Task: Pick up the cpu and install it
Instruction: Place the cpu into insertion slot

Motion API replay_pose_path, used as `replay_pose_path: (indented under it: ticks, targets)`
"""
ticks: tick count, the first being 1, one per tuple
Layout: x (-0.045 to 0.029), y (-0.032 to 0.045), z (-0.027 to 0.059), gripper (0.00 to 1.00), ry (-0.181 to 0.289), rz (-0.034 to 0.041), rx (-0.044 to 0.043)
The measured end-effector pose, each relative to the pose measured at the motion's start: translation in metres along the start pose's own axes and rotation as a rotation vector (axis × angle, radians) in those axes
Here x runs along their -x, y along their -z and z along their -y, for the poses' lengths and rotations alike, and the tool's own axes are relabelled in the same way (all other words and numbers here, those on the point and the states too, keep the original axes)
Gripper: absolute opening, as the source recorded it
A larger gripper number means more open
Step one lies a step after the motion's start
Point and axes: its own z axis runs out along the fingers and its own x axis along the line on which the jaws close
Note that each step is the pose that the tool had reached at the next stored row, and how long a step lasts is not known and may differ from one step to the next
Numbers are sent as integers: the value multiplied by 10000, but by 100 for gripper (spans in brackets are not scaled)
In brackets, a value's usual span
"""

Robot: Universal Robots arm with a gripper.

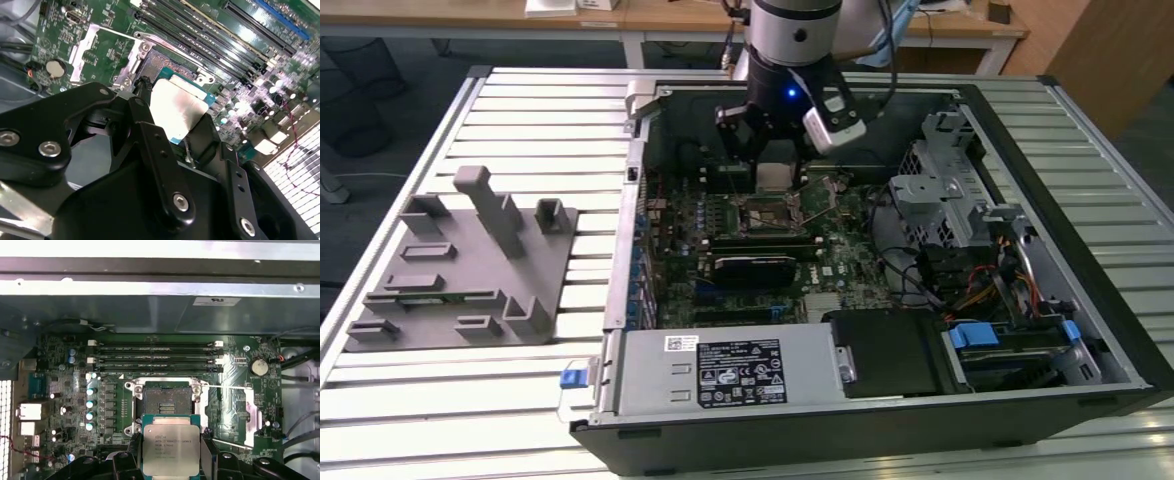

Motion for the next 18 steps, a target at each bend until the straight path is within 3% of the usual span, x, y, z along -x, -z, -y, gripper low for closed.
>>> replay_pose_path:
  ticks: [10,11,15,16,18]
  targets:
    - [0,-2,0,55,-1341,79,-20]
    - [0,-2,0,55,-1763,104,-26]
    - [0,-3,0,55,-2332,139,-34]
    - [0,-4,0,55,-2885,171,-43]
    - [0,-4,0,55,-3225,191,-48]
